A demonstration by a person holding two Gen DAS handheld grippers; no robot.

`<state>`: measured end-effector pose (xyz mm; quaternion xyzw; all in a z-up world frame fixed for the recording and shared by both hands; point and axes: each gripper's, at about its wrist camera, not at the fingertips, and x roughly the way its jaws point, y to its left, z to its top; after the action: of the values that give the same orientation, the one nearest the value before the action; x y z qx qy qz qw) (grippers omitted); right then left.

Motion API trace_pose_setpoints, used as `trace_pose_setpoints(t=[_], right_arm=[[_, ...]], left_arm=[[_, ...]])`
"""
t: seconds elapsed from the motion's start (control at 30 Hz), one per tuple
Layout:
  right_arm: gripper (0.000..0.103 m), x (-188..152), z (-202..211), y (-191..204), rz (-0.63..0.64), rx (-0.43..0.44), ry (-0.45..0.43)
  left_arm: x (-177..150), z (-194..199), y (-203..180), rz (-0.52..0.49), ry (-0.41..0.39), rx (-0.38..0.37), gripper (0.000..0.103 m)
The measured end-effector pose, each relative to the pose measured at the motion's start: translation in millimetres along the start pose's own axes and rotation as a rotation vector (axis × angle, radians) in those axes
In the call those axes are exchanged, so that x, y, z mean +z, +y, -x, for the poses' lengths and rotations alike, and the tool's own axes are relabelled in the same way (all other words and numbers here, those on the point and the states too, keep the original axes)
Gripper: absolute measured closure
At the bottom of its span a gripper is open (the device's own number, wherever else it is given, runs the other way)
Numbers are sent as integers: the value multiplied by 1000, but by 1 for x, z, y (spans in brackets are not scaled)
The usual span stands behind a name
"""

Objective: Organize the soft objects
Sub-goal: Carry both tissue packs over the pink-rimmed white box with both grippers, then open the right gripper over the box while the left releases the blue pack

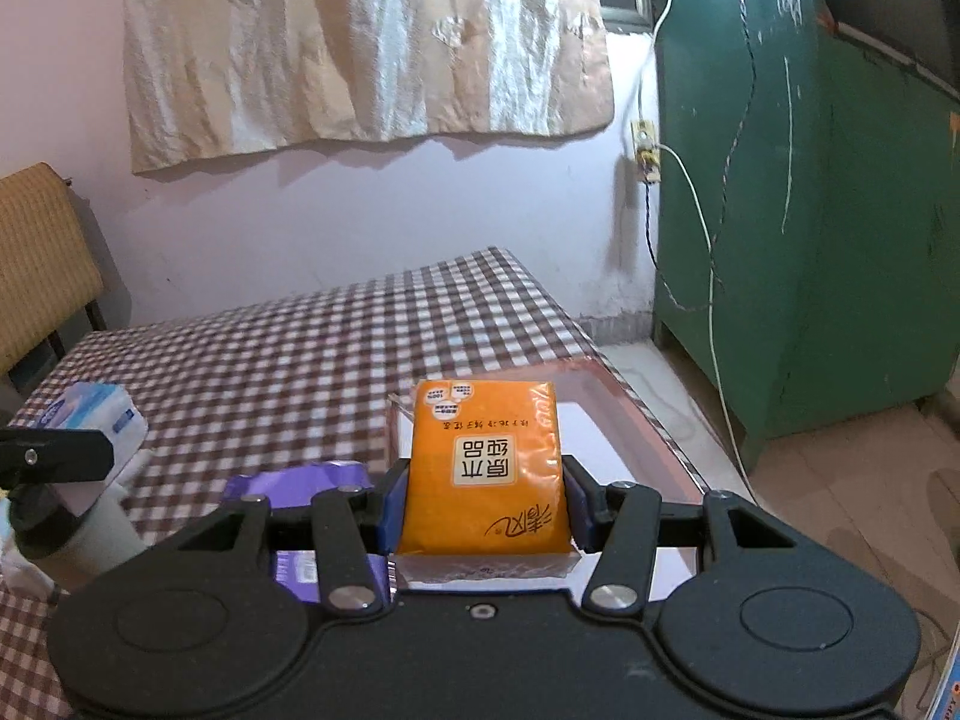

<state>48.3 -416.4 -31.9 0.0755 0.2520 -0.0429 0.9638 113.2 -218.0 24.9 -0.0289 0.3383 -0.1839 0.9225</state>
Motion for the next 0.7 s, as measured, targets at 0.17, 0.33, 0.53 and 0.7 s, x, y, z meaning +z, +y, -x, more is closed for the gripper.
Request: trace_pose_setpoints(t=[0.17,0.33,0.53,0.7], right_arm=[[42,0,-19,-19,-6,6,33],[42,0,-42,-34,-9,6,71],[42,6,-68,-48,5,22,91],[41,14,-85,-56,8,37,92]], left_arm=[[0,-21,-19,-21,20,-33,27],[-1,-40,-41,-43,44,-56,27],[-5,-65,-60,-74,71,-72,27],[-7,-83,-70,-95,76,-75,27]])
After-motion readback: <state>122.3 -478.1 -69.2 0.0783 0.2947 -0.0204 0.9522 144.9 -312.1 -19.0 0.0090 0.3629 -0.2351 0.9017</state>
